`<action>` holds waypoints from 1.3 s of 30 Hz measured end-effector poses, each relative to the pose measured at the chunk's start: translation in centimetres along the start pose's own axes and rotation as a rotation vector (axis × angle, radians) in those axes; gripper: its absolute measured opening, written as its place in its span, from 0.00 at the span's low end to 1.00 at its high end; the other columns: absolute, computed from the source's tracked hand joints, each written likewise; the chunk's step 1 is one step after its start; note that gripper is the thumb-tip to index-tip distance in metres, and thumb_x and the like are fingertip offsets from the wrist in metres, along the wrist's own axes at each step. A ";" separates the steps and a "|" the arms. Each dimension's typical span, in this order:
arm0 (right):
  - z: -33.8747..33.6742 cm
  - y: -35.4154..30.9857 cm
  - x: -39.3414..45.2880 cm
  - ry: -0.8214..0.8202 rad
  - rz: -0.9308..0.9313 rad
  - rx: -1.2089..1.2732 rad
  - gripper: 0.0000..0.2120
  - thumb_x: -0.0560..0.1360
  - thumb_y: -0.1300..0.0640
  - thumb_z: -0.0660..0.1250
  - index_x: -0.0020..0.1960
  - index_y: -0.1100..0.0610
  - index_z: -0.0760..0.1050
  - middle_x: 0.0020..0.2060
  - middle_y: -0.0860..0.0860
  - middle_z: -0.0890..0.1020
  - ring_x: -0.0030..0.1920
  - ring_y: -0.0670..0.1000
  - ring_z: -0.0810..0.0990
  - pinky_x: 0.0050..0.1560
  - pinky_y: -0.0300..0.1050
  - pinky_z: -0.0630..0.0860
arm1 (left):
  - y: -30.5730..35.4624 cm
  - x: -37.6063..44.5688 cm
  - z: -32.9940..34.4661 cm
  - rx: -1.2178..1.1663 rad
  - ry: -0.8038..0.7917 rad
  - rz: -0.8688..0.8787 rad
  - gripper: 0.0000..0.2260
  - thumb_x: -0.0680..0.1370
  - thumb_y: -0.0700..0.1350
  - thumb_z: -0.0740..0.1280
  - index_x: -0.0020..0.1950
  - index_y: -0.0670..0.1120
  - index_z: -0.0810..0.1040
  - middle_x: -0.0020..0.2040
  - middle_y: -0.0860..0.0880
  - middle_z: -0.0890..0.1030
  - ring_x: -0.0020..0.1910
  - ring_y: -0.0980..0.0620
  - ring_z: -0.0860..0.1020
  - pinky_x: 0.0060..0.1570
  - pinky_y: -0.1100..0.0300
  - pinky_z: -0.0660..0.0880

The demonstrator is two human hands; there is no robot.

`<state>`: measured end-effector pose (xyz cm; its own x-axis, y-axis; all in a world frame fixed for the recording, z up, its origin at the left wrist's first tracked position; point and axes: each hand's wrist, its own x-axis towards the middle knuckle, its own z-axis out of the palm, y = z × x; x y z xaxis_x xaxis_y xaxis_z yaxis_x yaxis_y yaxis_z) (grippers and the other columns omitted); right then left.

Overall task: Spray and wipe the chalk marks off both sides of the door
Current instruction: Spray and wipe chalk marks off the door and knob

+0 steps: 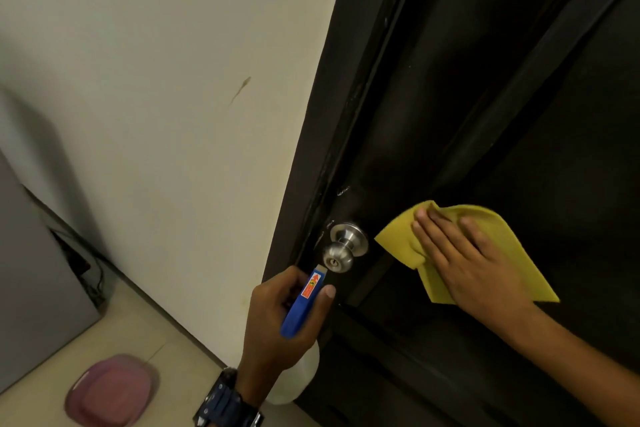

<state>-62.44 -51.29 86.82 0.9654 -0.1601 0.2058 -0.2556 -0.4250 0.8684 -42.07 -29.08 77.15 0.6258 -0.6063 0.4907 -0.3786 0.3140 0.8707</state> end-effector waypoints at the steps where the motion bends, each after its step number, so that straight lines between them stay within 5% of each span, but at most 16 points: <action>1: 0.3 -0.4 -1.4 -0.004 0.032 0.035 0.30 0.81 0.58 0.41 0.82 0.63 0.46 0.81 0.59 0.46 0.81 0.57 0.45 0.80 0.57 0.41 | -0.1 -0.5 0.2 0.017 0.010 -0.011 0.14 0.76 0.59 0.68 0.42 0.49 0.77 0.32 0.57 0.77 0.29 0.53 0.76 0.31 0.70 0.71; 6: 1.7 -2.8 -6.5 -0.002 0.191 0.245 0.30 0.80 0.54 0.47 0.81 0.63 0.53 0.81 0.60 0.52 0.81 0.59 0.51 0.78 0.60 0.46 | 0.1 -1.5 1.8 0.173 0.080 -0.019 0.18 0.76 0.63 0.66 0.39 0.49 0.75 0.32 0.54 0.75 0.28 0.51 0.74 0.29 0.65 0.69; 10: 3.3 -3.4 -8.0 0.049 0.223 0.322 0.31 0.80 0.54 0.49 0.81 0.63 0.52 0.81 0.60 0.53 0.79 0.61 0.57 0.76 0.59 0.50 | 2.2 -1.2 3.7 0.222 0.179 -0.011 0.15 0.76 0.57 0.68 0.37 0.47 0.74 0.29 0.54 0.73 0.27 0.52 0.71 0.31 0.68 0.66; 15: 4.0 -3.8 -8.2 0.129 0.251 0.315 0.31 0.80 0.55 0.52 0.81 0.63 0.53 0.81 0.59 0.53 0.79 0.59 0.59 0.78 0.58 0.44 | 4.3 -1.0 5.4 0.314 0.229 -0.004 0.16 0.76 0.59 0.67 0.38 0.47 0.75 0.29 0.51 0.75 0.27 0.50 0.73 0.29 0.58 0.71; 27: 3.9 -4.8 -6.9 0.249 0.345 0.496 0.29 0.84 0.48 0.49 0.80 0.63 0.58 0.81 0.58 0.57 0.81 0.57 0.53 0.79 0.59 0.47 | 6.4 -2.0 6.3 0.391 0.345 0.026 0.15 0.76 0.59 0.66 0.38 0.49 0.74 0.30 0.57 0.75 0.28 0.55 0.73 0.31 0.70 0.69; 32: 1.7 -5.6 -2.7 0.346 0.447 0.813 0.28 0.85 0.46 0.44 0.80 0.61 0.55 0.81 0.56 0.54 0.81 0.57 0.47 0.79 0.61 0.40 | 6.4 -2.0 5.8 0.380 0.368 0.028 0.14 0.76 0.59 0.65 0.38 0.50 0.74 0.30 0.57 0.75 0.28 0.55 0.73 0.32 0.70 0.69; 35: -2.3 -4.8 2.7 0.552 0.522 1.089 0.28 0.86 0.46 0.42 0.81 0.61 0.49 0.81 0.56 0.51 0.81 0.58 0.46 0.79 0.61 0.37 | 6.2 -1.9 4.6 0.371 0.356 0.042 0.17 0.76 0.59 0.64 0.38 0.46 0.75 0.30 0.54 0.75 0.28 0.53 0.73 0.31 0.69 0.69; 39: -7.3 -4.0 12.9 0.729 0.680 1.598 0.32 0.85 0.44 0.47 0.74 0.71 0.64 0.76 0.67 0.63 0.77 0.67 0.59 0.78 0.66 0.49 | 5.7 -1.1 1.7 0.352 0.320 0.049 0.24 0.77 0.63 0.64 0.39 0.42 0.77 0.30 0.47 0.76 0.28 0.47 0.74 0.31 0.50 0.73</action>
<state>-48.53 -45.17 89.27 0.4122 -0.4591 0.7870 0.0606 -0.8481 -0.5264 -46.08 -27.89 81.52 0.7592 -0.3236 0.5648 -0.5863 0.0369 0.8092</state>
